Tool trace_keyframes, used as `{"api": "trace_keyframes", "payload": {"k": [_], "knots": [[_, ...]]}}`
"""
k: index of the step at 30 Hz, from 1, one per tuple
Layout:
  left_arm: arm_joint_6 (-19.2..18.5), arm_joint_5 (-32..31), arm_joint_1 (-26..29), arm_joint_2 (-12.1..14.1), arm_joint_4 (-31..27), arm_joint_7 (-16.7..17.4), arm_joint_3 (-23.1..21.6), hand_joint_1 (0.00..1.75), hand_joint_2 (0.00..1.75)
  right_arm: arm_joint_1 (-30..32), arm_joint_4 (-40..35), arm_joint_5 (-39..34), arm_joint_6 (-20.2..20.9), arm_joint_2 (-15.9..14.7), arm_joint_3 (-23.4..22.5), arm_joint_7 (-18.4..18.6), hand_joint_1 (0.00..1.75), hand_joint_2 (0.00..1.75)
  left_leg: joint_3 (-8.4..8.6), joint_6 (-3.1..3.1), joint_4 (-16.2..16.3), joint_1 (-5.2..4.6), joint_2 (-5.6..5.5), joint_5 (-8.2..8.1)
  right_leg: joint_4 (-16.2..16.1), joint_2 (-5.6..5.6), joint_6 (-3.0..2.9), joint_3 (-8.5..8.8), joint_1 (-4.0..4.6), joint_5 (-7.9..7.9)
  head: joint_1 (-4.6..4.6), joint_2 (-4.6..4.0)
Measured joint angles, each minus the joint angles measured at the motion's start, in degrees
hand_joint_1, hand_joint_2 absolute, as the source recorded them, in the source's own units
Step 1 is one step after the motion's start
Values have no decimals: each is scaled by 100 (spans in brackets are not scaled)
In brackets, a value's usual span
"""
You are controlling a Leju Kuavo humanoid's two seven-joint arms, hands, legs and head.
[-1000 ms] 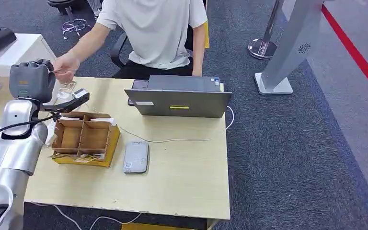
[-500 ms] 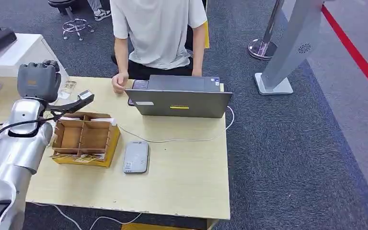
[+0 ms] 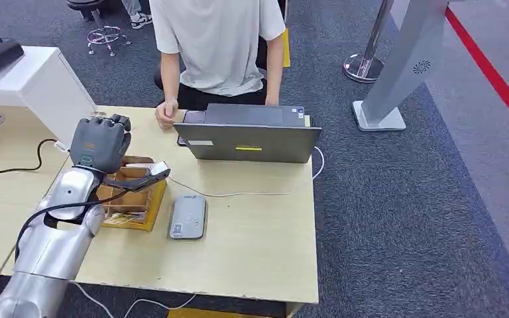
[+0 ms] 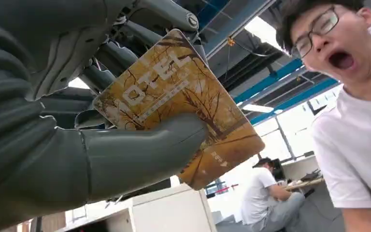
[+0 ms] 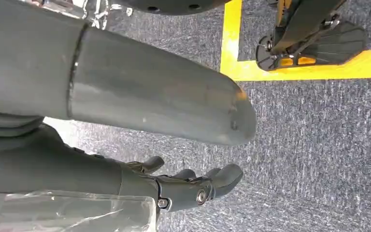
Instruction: Pass the card to the sensor for recognition and then transmit it.
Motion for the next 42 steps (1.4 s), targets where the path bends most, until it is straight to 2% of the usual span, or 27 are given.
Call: {"api": "trace_keyframes", "payload": {"k": [8, 11, 16, 26, 42], "knots": [[-61, 39, 120, -11, -303, -11, -39, 175, 175, 1, 2, -2, -41, 0, -13, -13, 0, 0, 2, -8, -1, 1, 1, 5, 2, 1, -5, 0, 10, 3, -2, 0], [-416, -31, 344, -31, -660, 84, -201, 175, 175, 4, 2, -26, -124, 0, -46, -50, 0, 0, 0, -8, -1, 2, 0, 4, 1, 1, -4, -1, 9, 2, 0, 0], [-1017, -210, 641, -101, -1132, 529, -507, 175, 175, 8, 2, -61, -131, 9, -116, -107, 0, 0, -1, -7, 0, 2, -1, 4, 0, 0, -4, -2, 9, 1, 0, 0], [-1801, -109, 693, -116, -1232, 697, -719, 175, 175, 6, 2, -83, -140, 42, -221, -72, 0, 0, 1, -9, -1, 1, 0, 6, 1, 0, -6, -1, 10, 4, -2, 0], [-2092, 72, 1009, -109, -1224, 590, -1156, 175, 175, 11, 2, -79, -199, 59, -343, 22, 0, 0, -1, -9, 0, 1, 0, 5, 1, -1, -6, -1, 10, 3, -2, 0]]}}
